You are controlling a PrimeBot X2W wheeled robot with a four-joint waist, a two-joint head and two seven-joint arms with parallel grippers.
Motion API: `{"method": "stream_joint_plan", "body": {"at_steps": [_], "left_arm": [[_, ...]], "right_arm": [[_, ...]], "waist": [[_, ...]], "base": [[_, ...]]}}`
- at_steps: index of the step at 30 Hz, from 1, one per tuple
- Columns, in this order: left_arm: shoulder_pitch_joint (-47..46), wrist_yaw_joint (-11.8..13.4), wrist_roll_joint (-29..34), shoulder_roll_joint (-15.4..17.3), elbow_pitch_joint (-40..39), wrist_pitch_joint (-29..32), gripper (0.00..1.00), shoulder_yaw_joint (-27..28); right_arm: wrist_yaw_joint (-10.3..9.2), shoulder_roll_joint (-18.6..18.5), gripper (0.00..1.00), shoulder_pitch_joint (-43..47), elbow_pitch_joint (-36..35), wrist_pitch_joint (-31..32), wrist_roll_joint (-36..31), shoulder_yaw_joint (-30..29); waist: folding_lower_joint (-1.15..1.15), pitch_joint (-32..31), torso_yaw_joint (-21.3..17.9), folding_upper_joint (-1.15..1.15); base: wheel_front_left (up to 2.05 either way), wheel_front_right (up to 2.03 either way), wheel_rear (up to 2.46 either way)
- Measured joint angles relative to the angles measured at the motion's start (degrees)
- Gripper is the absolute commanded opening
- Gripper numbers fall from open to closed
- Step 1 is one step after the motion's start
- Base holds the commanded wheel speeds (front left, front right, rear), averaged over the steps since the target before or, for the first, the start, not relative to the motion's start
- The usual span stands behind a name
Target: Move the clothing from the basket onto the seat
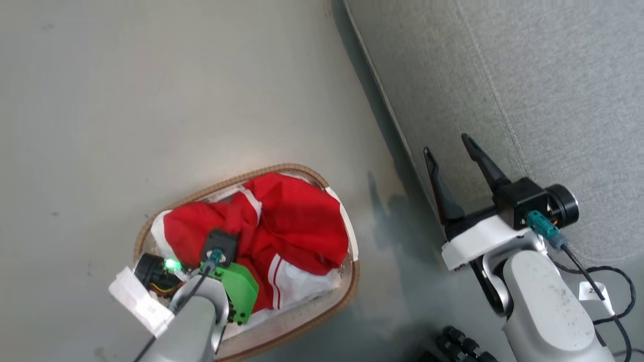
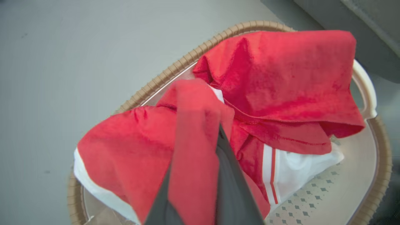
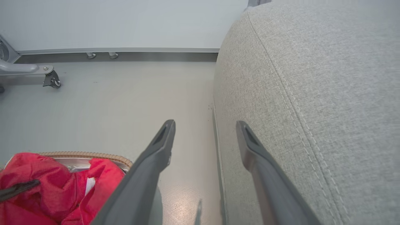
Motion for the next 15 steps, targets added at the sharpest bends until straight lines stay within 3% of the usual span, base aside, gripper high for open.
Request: {"method": "stream_joint_plan", "body": {"at_steps": [15], "left_arm": [[11.6,-1.6,-2.7,0.0,-31.9,0.0,0.0,1.9]], "right_arm": [[0.0,-0.6,1.0,9.1,2.5,0.0,0.5,0.9]], "waist": [[0.0,-17.6,4.8,0.0]], "base": [[0.0,0.0,0.0]]}}
